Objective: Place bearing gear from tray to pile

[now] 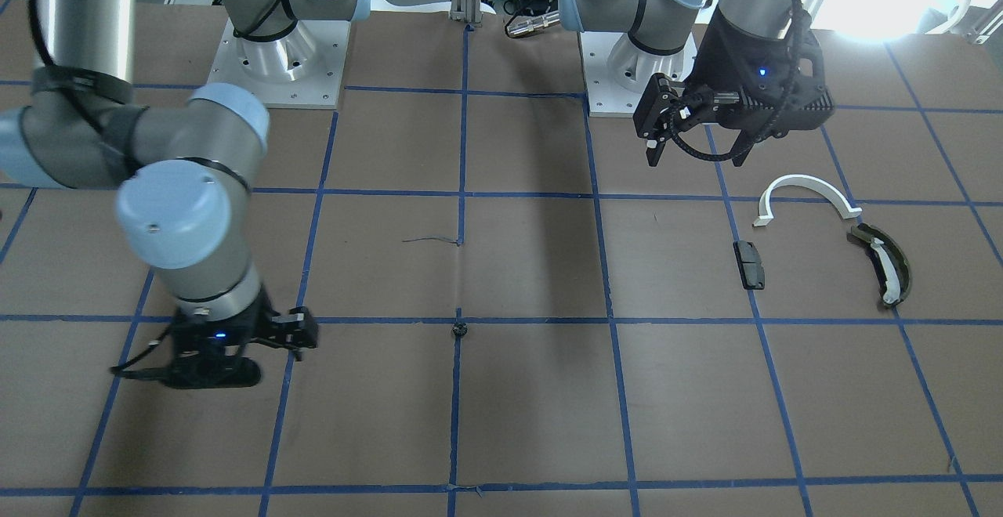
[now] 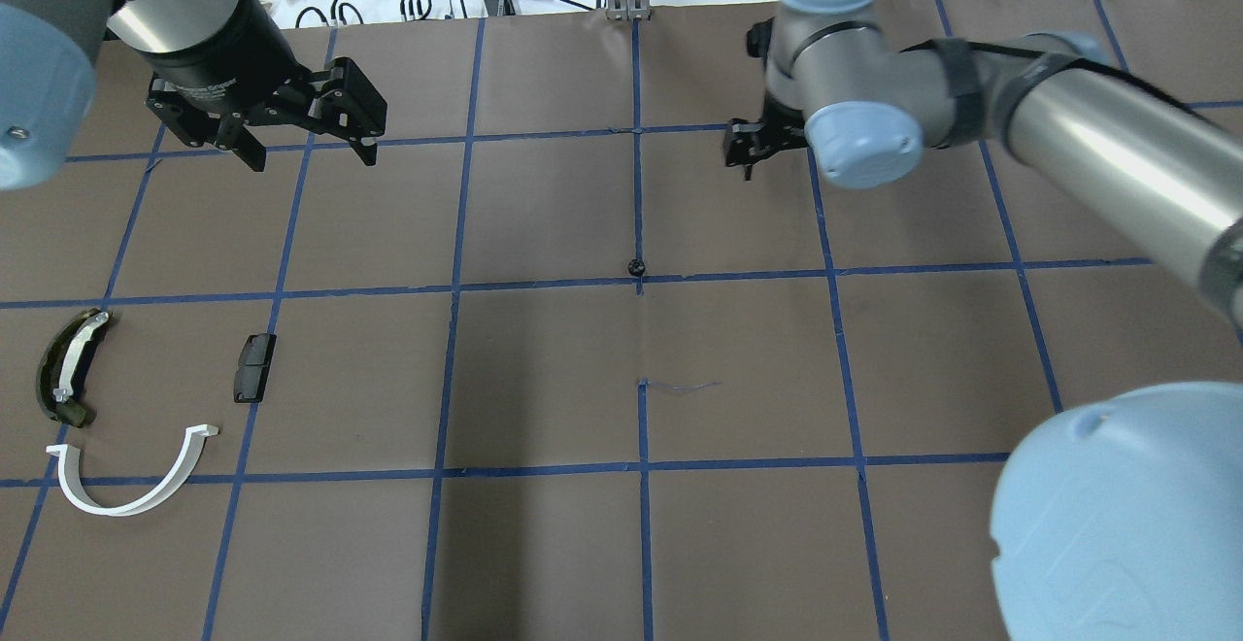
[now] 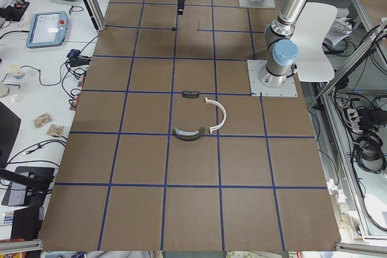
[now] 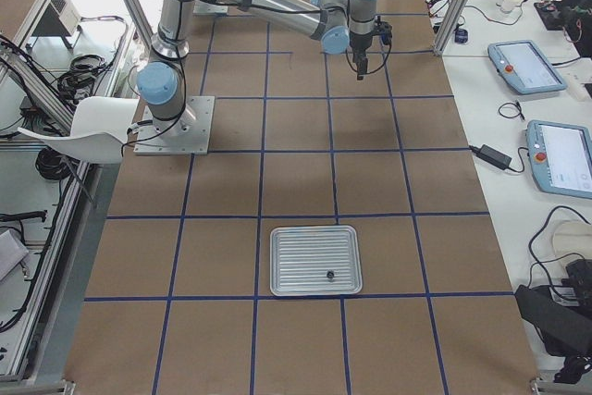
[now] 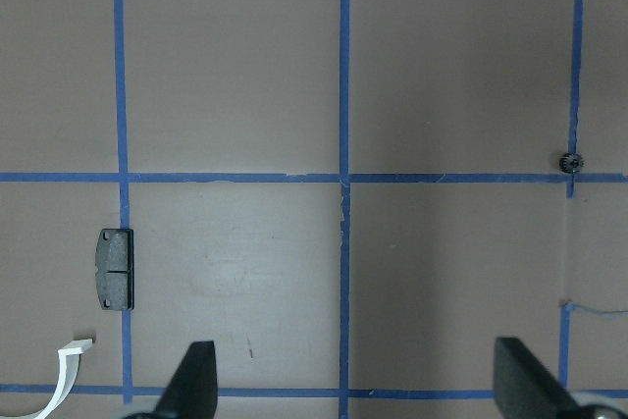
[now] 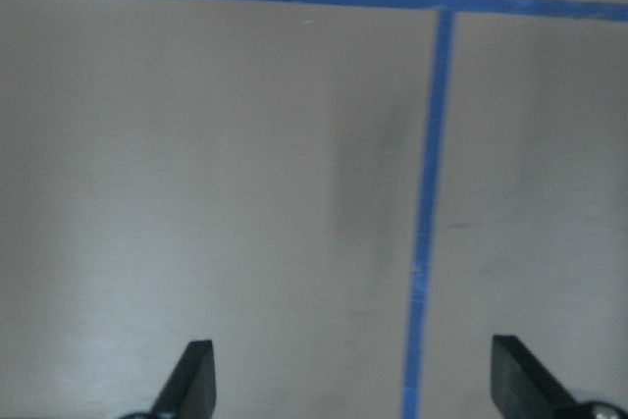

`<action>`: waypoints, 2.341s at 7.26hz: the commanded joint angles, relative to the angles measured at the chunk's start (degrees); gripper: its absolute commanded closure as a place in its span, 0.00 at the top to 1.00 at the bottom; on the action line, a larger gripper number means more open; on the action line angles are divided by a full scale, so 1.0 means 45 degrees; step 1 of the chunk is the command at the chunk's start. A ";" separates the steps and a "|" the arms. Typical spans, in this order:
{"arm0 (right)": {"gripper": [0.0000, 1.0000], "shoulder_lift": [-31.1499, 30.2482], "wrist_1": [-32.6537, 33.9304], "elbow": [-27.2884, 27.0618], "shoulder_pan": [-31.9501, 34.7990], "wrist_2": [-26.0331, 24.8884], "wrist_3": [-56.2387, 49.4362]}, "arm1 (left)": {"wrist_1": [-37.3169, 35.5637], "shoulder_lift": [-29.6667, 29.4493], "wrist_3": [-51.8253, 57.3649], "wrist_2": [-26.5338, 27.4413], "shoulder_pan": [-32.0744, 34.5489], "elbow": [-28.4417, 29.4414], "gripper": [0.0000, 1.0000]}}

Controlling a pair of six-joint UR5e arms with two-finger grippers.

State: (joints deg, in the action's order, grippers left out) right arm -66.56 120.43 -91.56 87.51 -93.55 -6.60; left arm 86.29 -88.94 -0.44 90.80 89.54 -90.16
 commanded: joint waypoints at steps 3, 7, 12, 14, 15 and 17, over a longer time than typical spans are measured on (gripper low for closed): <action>1.00 -0.0387 -0.0415 -0.0044 -0.7379 0.0125 -0.9701 | -0.2228 -0.2237 -0.2064 -0.0725 0.1540 -0.0080 1.00; 0.99 0.2106 0.1341 0.1103 -1.1003 0.1413 -1.4741 | -0.6041 -0.6086 -0.4954 -0.0725 0.4140 0.0269 1.00; 0.83 0.3714 0.1441 0.2278 -1.1575 0.1394 -1.6091 | -0.7085 -0.7970 -0.5370 -0.0295 0.5103 0.0099 1.00; 0.80 0.3813 0.1461 0.2242 -1.1672 0.1317 -1.6595 | -0.8172 -0.8126 -0.5214 -0.0296 0.5064 -0.0256 0.98; 0.78 0.3833 0.1441 0.2260 -1.1692 0.1277 -1.6638 | -0.8198 -0.8262 -0.5214 -0.0295 0.5064 -0.0257 0.93; 0.75 0.3930 0.1441 0.2260 -1.1984 0.1394 -1.7026 | -0.8044 -0.8205 -0.5195 -0.0257 0.5064 -0.0334 0.70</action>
State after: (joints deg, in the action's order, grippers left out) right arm -49.21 126.89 -81.46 34.39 -87.42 -82.10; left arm 49.77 -125.96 -23.98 89.51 112.33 -91.40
